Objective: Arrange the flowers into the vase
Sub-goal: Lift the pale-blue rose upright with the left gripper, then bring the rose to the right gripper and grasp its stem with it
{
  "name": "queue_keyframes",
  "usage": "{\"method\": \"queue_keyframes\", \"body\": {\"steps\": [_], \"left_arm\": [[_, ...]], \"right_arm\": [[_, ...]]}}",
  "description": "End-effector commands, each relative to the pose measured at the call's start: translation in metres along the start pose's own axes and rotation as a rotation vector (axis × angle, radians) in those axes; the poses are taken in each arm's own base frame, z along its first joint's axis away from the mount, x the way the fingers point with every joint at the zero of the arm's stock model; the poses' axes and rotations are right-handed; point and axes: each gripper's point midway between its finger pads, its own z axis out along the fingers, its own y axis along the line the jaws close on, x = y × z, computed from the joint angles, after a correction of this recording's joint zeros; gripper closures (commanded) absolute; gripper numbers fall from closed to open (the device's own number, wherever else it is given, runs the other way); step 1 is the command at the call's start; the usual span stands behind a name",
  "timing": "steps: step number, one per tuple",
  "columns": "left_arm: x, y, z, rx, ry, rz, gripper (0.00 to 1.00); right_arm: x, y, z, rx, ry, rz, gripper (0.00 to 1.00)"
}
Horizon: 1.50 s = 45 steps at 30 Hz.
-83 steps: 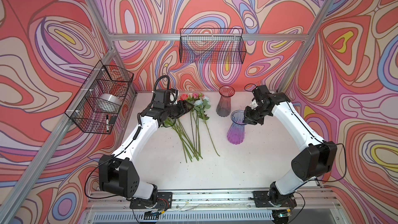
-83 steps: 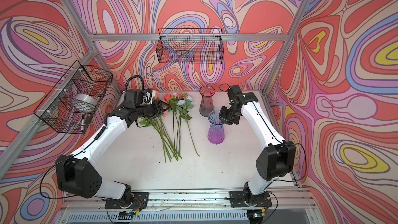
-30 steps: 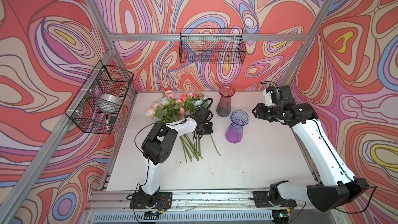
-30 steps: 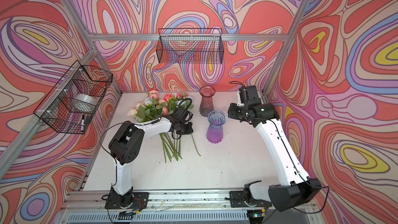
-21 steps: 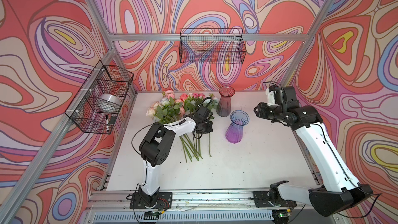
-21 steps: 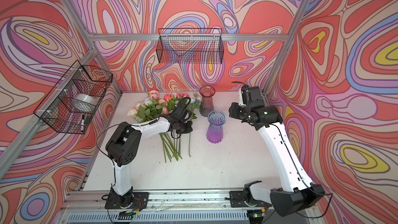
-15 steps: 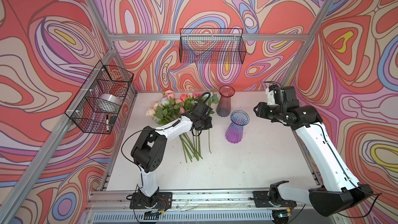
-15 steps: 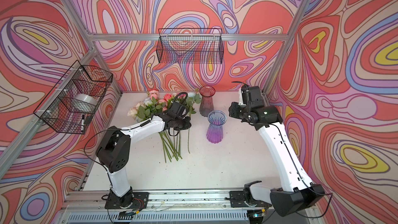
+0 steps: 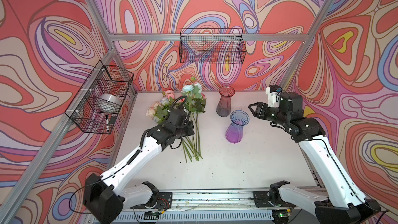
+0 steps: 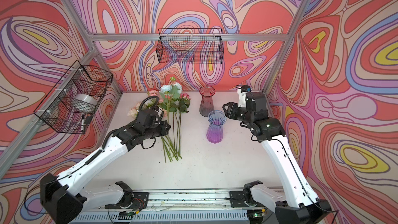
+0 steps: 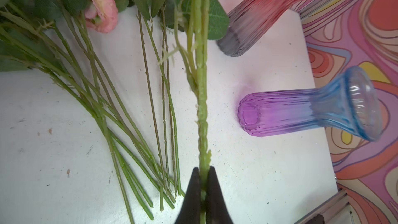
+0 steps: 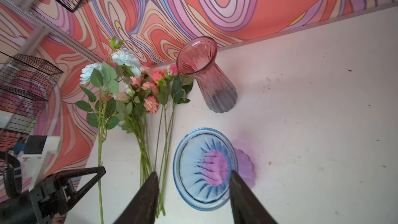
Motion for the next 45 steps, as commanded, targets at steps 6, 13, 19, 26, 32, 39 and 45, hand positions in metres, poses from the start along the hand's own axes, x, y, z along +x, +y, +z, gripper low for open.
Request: {"method": "queue_keyframes", "body": {"steps": [6,13,19,26,32,39,45], "left_arm": [[-0.061,-0.046,-0.114,0.248,-0.397,0.138,1.0],[-0.111,-0.123,-0.09,0.385,-0.354,0.279,1.0],[-0.086,-0.161,-0.058,0.618,-0.242,0.375,1.0],[-0.06,-0.146,-0.05,0.664,-0.25,0.35,1.0],[-0.058,-0.133,-0.041,0.631,-0.272,0.292,1.0],[-0.047,-0.137,-0.028,0.647,-0.211,0.264,1.0],[-0.046,-0.137,-0.024,0.642,-0.2,0.263,1.0]], "right_arm": [[-0.044,0.05,-0.009,-0.25,-0.174,-0.014,0.49],[-0.064,0.077,-0.008,-0.395,-0.217,-0.015,0.51],[-0.047,0.109,0.006,-0.533,-0.115,-0.051,0.51],[-0.011,0.157,0.029,-0.621,-0.007,-0.139,0.5],[0.009,0.179,0.058,-0.642,0.057,-0.161,0.51],[0.016,0.188,0.076,-0.654,0.093,-0.161,0.59],[0.024,0.193,0.088,-0.667,0.125,-0.162,0.75]]}}
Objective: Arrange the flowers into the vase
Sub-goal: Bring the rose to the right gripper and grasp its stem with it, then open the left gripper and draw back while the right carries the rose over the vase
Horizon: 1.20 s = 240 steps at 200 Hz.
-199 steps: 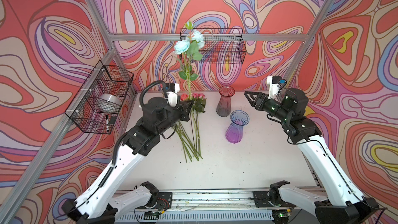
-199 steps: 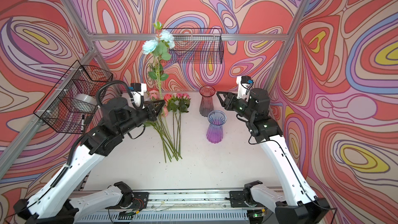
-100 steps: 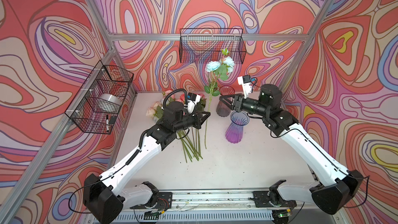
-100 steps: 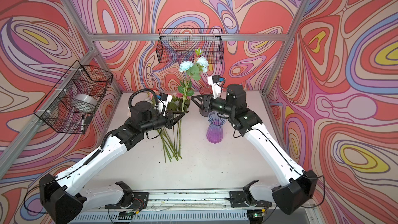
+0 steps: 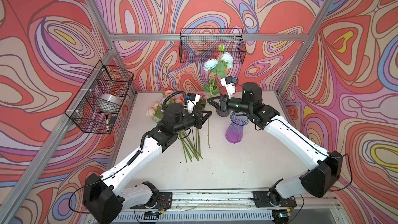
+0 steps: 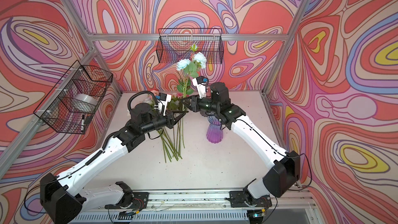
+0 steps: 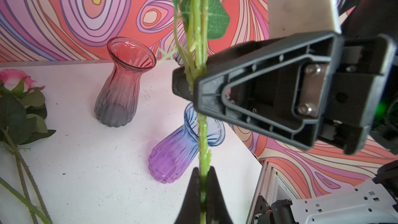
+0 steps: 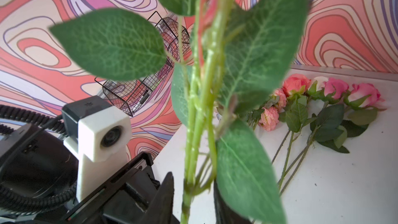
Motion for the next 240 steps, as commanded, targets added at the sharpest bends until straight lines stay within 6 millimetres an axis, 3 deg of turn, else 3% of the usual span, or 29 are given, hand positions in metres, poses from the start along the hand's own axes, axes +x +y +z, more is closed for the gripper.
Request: {"method": "queue_keyframes", "body": {"steps": [1,44,74,88,98,133,185,240], "left_arm": [[-0.006,-0.008,-0.001,0.031,-0.028,0.013,1.0],[-0.007,-0.004,-0.002,0.002,-0.035,0.016,1.0],[-0.007,0.0,-0.003,-0.02,-0.038,0.015,0.55],[-0.009,0.003,-0.005,-0.044,-0.046,0.02,0.4],[-0.01,0.005,-0.007,-0.058,-0.054,0.024,0.35],[-0.021,0.02,-0.02,-0.168,-0.125,0.044,0.33],[-0.031,0.09,-0.062,-0.61,-0.266,-0.027,0.31],[-0.03,0.102,-0.069,-0.688,-0.277,-0.028,0.31]], "right_arm": [[-0.004,0.006,0.007,-0.024,0.0,-0.019,0.77],[-0.005,0.006,0.01,-0.017,-0.002,-0.028,0.96],[-0.01,0.003,0.006,0.023,-0.03,-0.054,0.97],[-0.015,0.0,0.002,0.054,-0.051,-0.07,0.97],[-0.019,-0.002,0.0,0.08,-0.068,-0.085,0.97],[-0.037,-0.012,-0.014,0.196,-0.15,-0.138,0.97],[-0.081,-0.031,-0.06,0.474,-0.334,-0.2,1.0],[-0.119,-0.035,-0.116,0.648,-0.478,-0.249,1.0]]}}
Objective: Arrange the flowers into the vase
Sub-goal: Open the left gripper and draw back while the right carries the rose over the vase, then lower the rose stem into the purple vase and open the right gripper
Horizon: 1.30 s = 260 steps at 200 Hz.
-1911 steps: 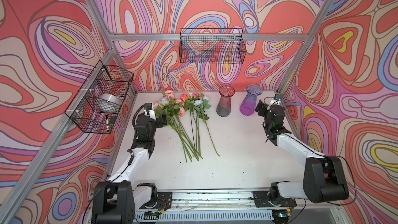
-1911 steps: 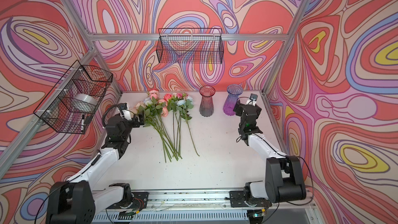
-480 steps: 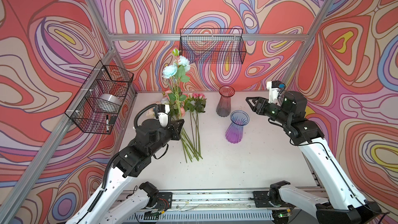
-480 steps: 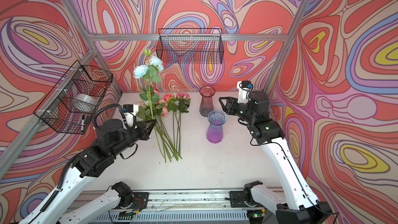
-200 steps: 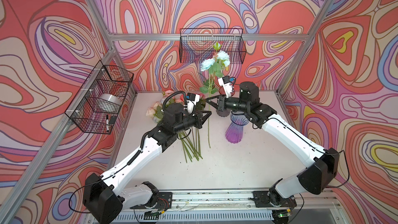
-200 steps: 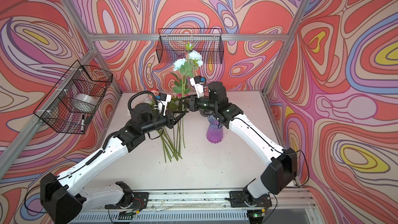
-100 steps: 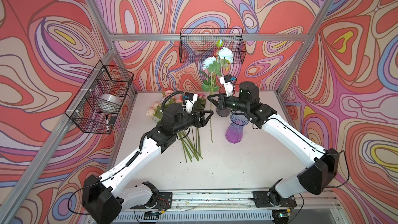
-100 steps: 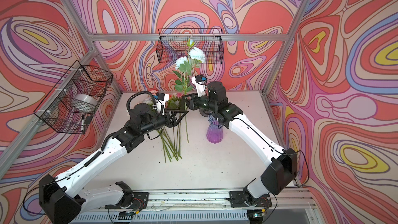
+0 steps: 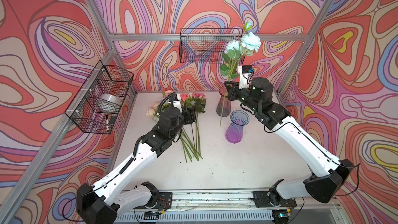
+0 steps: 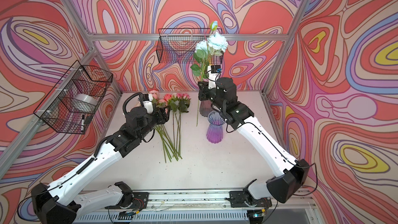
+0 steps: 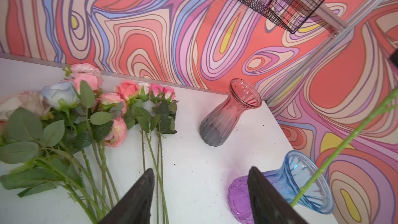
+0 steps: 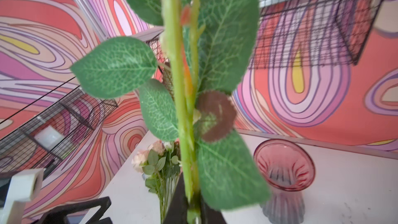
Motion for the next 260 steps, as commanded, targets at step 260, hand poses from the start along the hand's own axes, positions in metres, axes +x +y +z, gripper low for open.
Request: {"method": "queue_keyframes", "body": {"steps": [260], "left_arm": [[0.017,0.014,0.01,-0.076,0.046,-0.028,0.31]], "right_arm": [[0.122,-0.114,-0.021,0.296,0.217,0.133,0.94]]}}
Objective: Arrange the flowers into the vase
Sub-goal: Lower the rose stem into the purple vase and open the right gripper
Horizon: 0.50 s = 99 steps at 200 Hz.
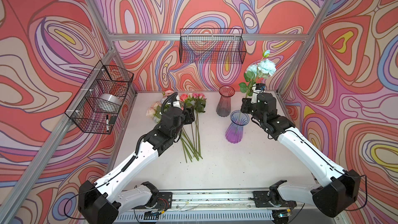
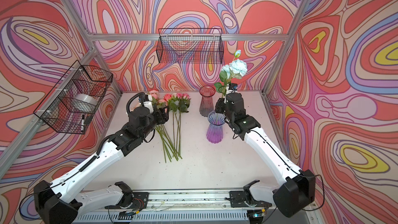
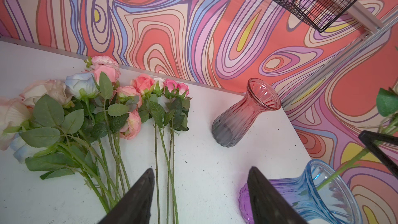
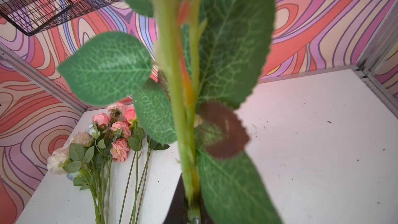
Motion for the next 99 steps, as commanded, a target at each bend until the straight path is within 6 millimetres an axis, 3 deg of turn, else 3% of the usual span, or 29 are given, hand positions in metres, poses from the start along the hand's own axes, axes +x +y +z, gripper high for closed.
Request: {"method": "queue_keyframes", "body": {"steps": [1,62,99], "left_arm": [[0.007,0.002,0.003,-0.012,0.025,-0.008,0.31],[0.013,0.001,0.006,-0.008,0.047,-0.014,0.31],[0.014,0.001,0.007,-0.009,0.052,-0.017,0.31]], "right_arm": [[0.019,0.002,0.007,-0.031,0.063,0.029,0.94],[0.046,-0.003,0.009,-0.029,0.152,0.037,0.8],[0.051,-0.007,0.002,-0.016,0.166,0.033,0.73]]}}
